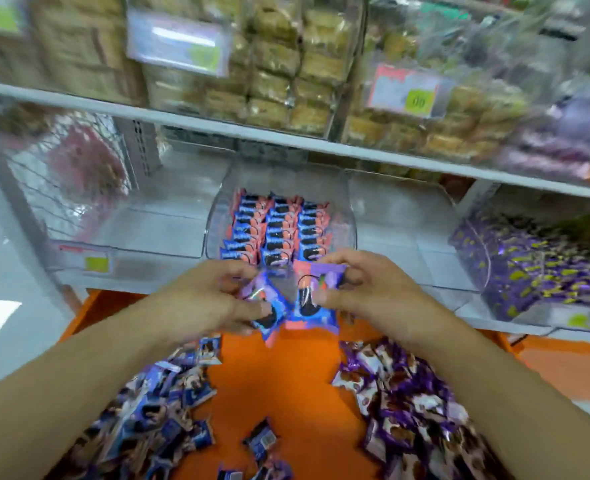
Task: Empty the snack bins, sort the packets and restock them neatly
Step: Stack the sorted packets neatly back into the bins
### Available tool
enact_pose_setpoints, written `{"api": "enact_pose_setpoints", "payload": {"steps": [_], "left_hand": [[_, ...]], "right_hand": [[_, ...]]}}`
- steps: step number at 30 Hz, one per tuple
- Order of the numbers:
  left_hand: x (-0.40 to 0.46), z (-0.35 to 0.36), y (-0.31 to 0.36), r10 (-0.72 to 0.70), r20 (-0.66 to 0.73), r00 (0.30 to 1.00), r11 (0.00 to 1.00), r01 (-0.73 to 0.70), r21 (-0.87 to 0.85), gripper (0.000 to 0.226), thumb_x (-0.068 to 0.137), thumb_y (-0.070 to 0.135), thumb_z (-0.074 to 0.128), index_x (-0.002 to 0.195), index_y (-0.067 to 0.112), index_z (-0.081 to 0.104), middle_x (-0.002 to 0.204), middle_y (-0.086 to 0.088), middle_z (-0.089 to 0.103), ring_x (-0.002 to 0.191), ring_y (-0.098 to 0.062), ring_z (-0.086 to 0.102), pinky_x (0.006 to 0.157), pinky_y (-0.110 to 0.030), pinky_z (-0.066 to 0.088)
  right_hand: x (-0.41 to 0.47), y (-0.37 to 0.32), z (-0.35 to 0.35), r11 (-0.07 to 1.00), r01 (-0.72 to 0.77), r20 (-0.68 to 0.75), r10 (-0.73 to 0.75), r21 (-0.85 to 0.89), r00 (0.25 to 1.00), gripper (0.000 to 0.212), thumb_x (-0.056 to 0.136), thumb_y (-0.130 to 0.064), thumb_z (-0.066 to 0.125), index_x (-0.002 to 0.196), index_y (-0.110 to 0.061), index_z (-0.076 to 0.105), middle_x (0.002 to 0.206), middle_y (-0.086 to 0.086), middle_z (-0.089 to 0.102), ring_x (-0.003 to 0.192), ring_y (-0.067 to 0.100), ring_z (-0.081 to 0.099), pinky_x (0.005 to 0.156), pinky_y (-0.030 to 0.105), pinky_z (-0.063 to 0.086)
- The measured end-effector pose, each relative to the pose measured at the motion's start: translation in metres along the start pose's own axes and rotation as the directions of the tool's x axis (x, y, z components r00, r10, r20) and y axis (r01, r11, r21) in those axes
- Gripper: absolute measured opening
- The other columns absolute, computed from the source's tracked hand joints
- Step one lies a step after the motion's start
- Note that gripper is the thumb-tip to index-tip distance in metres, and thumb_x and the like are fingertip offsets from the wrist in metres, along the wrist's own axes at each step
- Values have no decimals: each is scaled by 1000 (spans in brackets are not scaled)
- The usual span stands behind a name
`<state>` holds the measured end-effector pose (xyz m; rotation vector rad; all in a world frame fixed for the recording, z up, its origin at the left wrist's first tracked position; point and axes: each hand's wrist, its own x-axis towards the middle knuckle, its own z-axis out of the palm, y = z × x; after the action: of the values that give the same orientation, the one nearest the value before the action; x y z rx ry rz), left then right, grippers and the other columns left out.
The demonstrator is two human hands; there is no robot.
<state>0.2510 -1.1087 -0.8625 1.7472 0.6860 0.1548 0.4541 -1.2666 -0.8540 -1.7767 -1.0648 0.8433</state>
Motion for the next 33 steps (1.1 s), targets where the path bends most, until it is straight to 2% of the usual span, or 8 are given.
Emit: {"api": "enact_pose_setpoints", "payload": {"steps": [3,7,13,18,23,26,29,33], "left_hand": [[-10,-2,12,3,-126,992,965,-36,-259,37,79,10,87,112,11,70,104,-12,77,79,-32,76,88,-53,62],[-14,1,23,68,-184,981,956,-117,-269,24,82,8,83,104,13,74,96,-9,78,91,-29,77,85,-48,63],[-8,-2,25,45,-178,983,945,-99,-310,41,79,15,87,117,13,72,116,-9,75,98,-30,76,82,-41,63],[2,1,25,17,-189,982,925,-88,-369,26,82,6,83,106,10,74,101,-19,78,89,-41,73,68,-32,60],[12,-4,23,-34,-264,964,951,-50,-304,48,69,15,95,109,18,70,84,-1,76,64,-15,62,68,-34,44],[15,-6,20,-24,-279,960,972,-43,-232,61,54,27,100,109,21,73,98,-3,79,81,-15,74,76,-31,47],[12,-5,20,34,-248,968,968,-94,-232,46,70,18,94,111,19,75,104,-4,79,90,-21,77,85,-30,48],[8,-2,21,112,-262,958,976,-155,-152,27,84,18,83,107,31,80,103,10,78,74,-14,72,77,-25,58]], "right_hand": [[-14,-15,-4,991,87,-94,-78,98,992,31,87,-15,86,112,-22,69,98,7,79,77,30,68,72,49,56],[-15,-18,-5,978,124,-182,-92,169,979,30,84,-14,87,109,-23,71,94,10,77,70,25,61,66,41,54],[-13,-9,-12,971,115,-218,-69,208,973,34,75,-27,84,107,-24,73,92,10,77,72,29,62,64,41,54],[-4,-7,-15,960,108,-237,-46,257,971,42,75,-29,81,115,-20,69,97,12,77,72,27,61,64,41,50],[-2,-8,-14,949,69,-180,-13,308,984,46,78,-26,76,120,-16,63,102,11,80,93,29,74,74,43,52],[-1,-9,-13,951,42,-166,10,308,986,42,80,-21,78,117,-13,59,102,9,81,95,29,75,73,35,51],[-2,-11,-11,954,42,-165,8,297,986,29,91,-9,78,113,-15,60,102,9,80,93,21,76,71,32,53],[-3,-10,-10,965,96,-199,-47,243,979,27,89,-10,80,108,-27,72,109,8,79,100,28,76,82,50,59]]}}
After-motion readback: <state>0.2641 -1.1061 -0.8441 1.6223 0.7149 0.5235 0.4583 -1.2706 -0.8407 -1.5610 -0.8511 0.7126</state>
